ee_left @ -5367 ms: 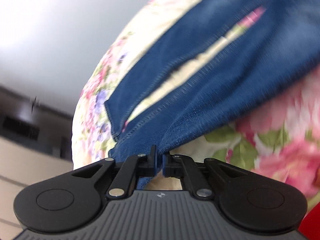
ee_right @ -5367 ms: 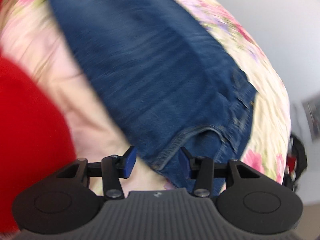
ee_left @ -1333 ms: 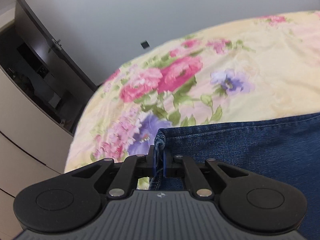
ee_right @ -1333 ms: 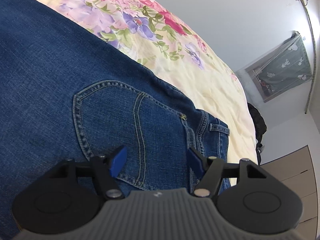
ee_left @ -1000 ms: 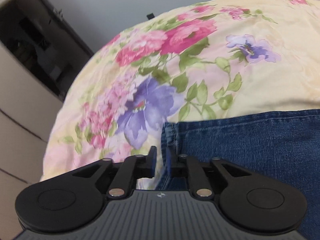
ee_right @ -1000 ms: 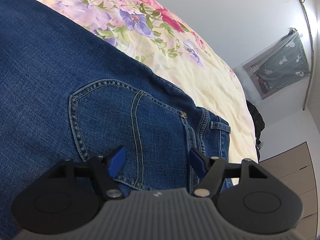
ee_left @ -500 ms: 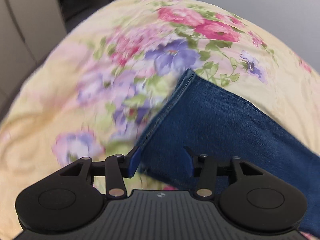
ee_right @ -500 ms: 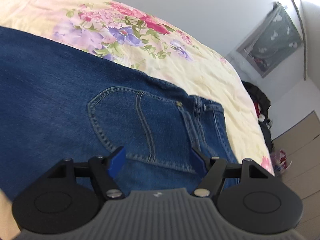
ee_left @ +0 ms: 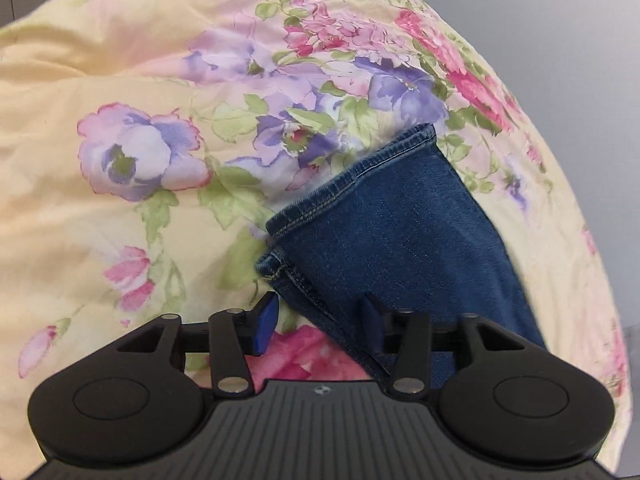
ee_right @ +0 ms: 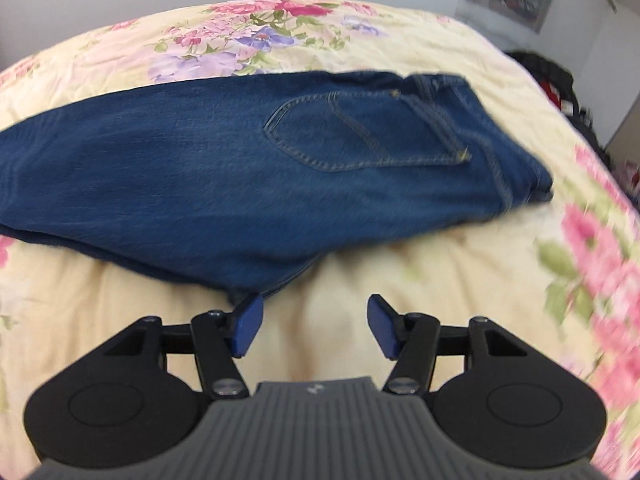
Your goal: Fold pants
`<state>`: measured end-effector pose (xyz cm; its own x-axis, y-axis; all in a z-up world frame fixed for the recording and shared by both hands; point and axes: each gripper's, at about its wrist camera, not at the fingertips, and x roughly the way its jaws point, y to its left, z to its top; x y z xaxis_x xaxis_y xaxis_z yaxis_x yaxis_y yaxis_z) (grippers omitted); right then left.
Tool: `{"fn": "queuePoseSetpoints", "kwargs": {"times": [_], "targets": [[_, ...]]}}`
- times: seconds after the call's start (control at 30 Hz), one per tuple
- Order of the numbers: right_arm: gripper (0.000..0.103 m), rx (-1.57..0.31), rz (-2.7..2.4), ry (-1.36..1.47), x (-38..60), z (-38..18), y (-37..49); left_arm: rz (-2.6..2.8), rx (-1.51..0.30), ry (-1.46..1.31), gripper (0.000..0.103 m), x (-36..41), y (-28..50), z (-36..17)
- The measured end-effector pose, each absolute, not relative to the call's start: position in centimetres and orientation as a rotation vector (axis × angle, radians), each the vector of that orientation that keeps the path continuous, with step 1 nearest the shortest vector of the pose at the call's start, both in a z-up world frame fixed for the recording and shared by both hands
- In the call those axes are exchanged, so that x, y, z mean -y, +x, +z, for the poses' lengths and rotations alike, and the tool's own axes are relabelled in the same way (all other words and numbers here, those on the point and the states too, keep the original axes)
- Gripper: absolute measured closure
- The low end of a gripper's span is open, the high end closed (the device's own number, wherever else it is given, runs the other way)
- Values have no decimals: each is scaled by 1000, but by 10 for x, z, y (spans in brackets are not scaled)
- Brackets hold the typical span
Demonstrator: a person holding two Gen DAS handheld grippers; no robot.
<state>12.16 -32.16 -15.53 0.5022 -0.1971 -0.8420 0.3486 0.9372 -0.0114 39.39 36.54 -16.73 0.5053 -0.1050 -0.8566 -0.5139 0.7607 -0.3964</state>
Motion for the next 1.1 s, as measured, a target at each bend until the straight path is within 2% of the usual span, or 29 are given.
{"fn": "queuePoseSetpoints", "kwargs": {"times": [0.03, 0.1, 0.17, 0.2, 0.23, 0.33, 0.43, 0.57, 0.73, 0.83, 0.87, 0.93, 1.0, 1.1], "targets": [[49, -987, -329, 187, 316, -159, 123, 277, -1029, -658, 73, -363, 395, -167], [50, -938, -354, 205, 306, -165, 125, 292, -1022, -603, 97, -358, 397, -164], [61, -898, -374, 230, 302, -167, 131, 314, -1026, -526, 101, -350, 400, -161], [89, -905, -392, 223, 301, -167, 134, 325, -1022, -489, 102, -346, 401, -159], [99, -911, -403, 215, 300, -165, 135, 330, -1019, -457, 102, -342, 402, -158], [102, -912, -385, 143, 300, -148, 129, 351, -1018, -346, 102, -330, 407, -154], [103, -968, -349, 124, 306, -147, 129, 366, -1037, -264, 102, -325, 414, -158], [103, -1059, -336, 133, 311, -176, 139, 386, -1066, -181, 102, -315, 420, -163], [101, -1106, -295, 167, 318, -173, 137, 391, -1075, 110, 100, -279, 420, -153], [100, -1100, -286, 190, 328, -161, 120, 383, -1043, 192, 90, -263, 409, -137], [97, -1083, -285, 192, 331, -156, 113, 382, -1028, 208, 90, -257, 405, -130], [79, -1055, -294, 196, 343, -147, 104, 365, -988, 237, 90, -241, 398, -111], [71, -1029, -295, 217, 357, -137, 97, 301, -962, 241, 89, -221, 389, -92], [66, -996, -326, 285, 384, -125, 89, 165, -933, 247, 89, -175, 375, -65]]}}
